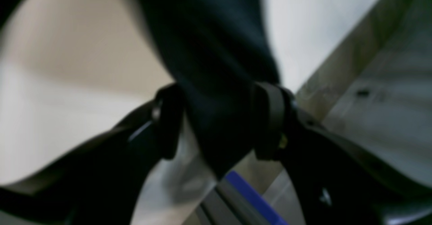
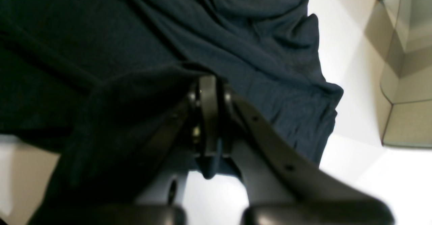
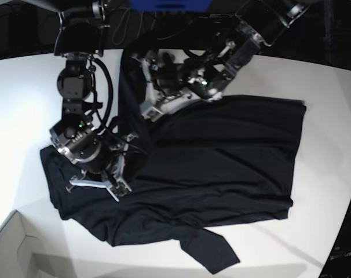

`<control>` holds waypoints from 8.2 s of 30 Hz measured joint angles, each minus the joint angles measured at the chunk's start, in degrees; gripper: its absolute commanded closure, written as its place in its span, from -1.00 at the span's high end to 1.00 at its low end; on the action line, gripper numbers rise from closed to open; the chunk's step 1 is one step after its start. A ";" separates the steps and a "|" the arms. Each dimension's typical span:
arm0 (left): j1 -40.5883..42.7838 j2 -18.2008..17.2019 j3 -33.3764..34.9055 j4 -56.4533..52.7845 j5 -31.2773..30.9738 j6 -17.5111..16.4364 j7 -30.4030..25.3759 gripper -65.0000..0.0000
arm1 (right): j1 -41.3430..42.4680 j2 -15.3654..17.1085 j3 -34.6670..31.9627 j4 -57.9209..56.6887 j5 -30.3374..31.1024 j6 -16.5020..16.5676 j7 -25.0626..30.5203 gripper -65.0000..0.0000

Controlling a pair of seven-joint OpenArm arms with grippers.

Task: Layout the t-shirt on the table in an organized manner, then fold the t-shirt properly
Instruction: 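Pull the lifted cloth with the left gripper away from the right gripper, then lay the shirt down and regrasp the collar edge with both grippers, then pull the collar edge with both grippers apart to stretch it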

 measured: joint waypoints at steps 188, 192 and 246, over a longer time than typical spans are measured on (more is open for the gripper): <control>29.68 -25.40 -47.56 18.75 -0.46 -0.33 1.60 -0.99 | -34.03 -2.40 14.38 5.68 11.32 0.22 9.09 -1.00; 31.63 -28.04 -47.67 21.66 -0.15 -0.26 1.84 -0.99 | -34.29 -2.36 14.53 8.39 11.21 0.20 8.44 -1.00; 15.82 -27.26 -41.09 19.96 -0.63 -33.14 14.53 -0.99 | -15.96 -1.68 19.96 3.23 11.23 0.00 8.41 -1.00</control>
